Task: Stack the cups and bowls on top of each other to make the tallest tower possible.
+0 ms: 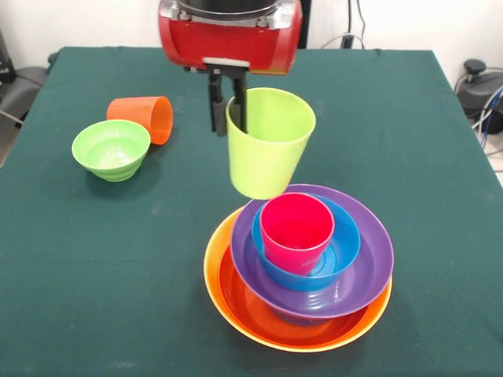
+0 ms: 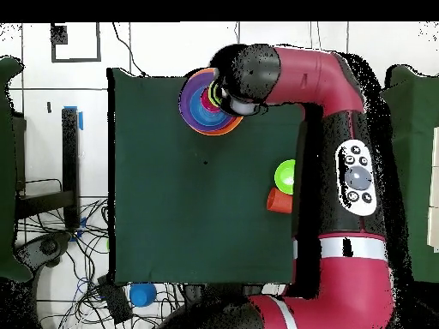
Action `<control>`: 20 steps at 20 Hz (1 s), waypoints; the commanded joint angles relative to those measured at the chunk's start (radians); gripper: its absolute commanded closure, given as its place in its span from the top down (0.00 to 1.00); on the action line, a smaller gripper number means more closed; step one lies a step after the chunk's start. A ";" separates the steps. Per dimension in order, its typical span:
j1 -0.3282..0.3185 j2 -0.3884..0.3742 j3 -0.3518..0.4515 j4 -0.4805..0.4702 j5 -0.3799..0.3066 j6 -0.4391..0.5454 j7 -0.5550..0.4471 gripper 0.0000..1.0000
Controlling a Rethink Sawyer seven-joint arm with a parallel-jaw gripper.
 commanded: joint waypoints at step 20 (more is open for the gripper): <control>0.062 0.057 -0.066 0.075 0.033 -0.168 0.123 0.00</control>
